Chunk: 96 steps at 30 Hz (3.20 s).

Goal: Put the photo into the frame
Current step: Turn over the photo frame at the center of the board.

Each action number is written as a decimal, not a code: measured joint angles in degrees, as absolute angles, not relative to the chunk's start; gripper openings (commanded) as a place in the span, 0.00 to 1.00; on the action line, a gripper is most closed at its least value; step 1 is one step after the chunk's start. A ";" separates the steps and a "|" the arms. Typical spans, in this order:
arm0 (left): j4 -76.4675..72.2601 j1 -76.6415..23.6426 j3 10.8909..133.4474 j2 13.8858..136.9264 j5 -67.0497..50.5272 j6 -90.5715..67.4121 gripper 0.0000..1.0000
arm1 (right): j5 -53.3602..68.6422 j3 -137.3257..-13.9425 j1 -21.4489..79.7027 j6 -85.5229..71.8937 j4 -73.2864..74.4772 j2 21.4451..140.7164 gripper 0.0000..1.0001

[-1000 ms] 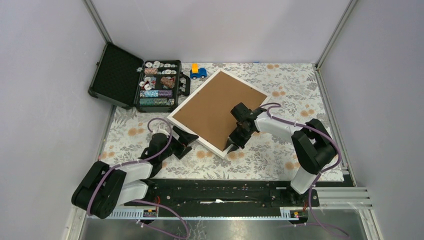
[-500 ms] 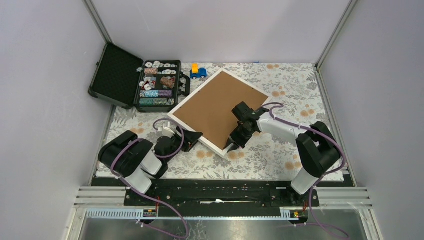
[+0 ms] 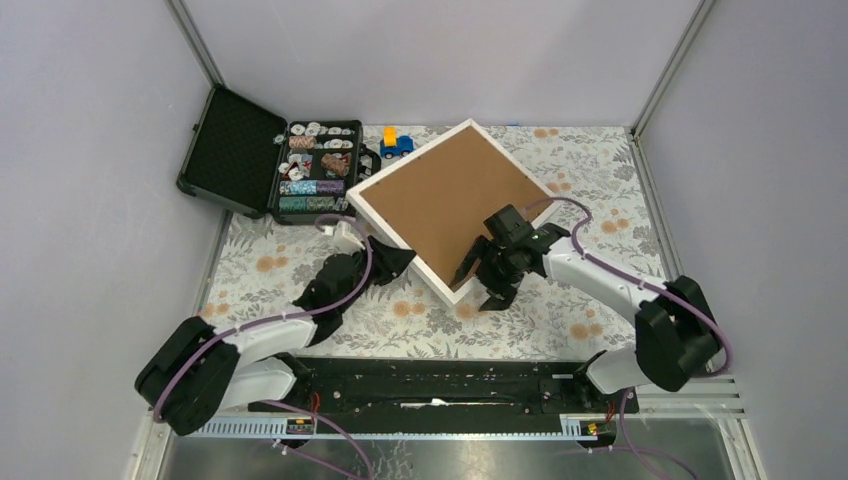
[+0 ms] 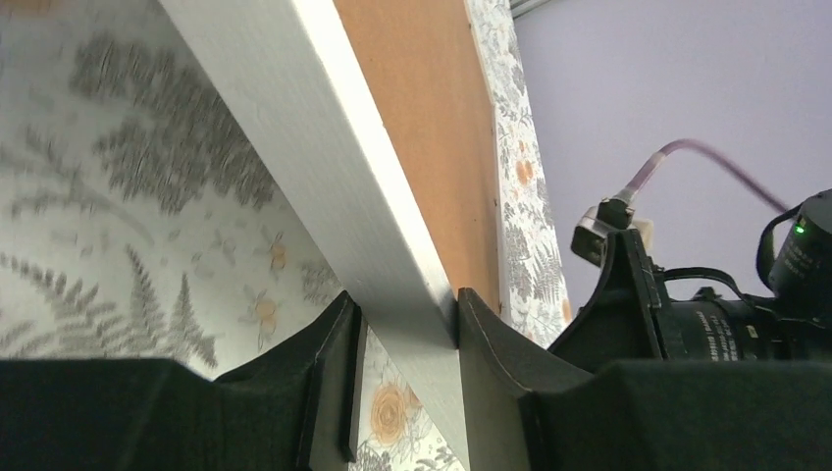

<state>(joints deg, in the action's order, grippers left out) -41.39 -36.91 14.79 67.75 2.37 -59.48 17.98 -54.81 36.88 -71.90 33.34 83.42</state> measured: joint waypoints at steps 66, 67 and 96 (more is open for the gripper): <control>-29.10 -62.15 27.55 68.47 18.46 9.56 0.88 | 29.10 -73.28 -13.15 -49.30 41.98 75.16 0.18; -28.62 -63.18 26.44 65.89 18.20 7.11 0.89 | 29.04 -72.58 -13.21 -48.21 41.69 76.40 0.13; 10.70 -66.87 60.20 50.15 24.82 -13.96 0.99 | -0.93 -71.00 -3.18 -26.52 47.42 77.25 1.00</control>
<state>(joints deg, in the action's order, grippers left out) 10.70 -66.87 60.20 50.15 24.82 -13.96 -0.93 -71.00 -3.18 -26.52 47.42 77.25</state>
